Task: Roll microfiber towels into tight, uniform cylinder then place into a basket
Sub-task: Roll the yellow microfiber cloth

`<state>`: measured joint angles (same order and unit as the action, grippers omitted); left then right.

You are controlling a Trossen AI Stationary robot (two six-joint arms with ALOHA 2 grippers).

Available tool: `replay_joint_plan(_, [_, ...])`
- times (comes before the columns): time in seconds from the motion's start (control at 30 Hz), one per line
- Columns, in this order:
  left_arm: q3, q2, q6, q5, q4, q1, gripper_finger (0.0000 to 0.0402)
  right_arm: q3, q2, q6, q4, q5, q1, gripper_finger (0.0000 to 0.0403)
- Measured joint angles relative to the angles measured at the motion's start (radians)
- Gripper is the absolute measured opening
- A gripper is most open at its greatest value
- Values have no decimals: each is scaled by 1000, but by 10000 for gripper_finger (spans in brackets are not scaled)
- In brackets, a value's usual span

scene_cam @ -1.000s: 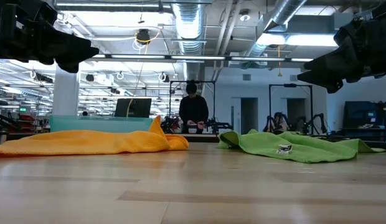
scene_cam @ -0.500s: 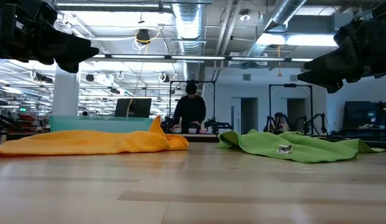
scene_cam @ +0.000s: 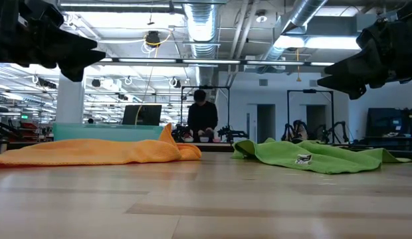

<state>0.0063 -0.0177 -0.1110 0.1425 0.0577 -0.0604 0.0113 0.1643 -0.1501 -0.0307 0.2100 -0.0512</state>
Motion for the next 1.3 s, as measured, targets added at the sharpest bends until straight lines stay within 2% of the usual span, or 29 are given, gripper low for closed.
replay_joint_plan(0.4, [0,0,-12,1,5,0,168,0,0,0,0,0,0,260])
replay_joint_plan(1.0, [0,-18,-86,-60,-14,0,168,0,0,0,0,0,0,260])
replay_joint_plan(1.3, [0,-23,29,-23,-7,0,168,0,0,0,0,0,0,260])
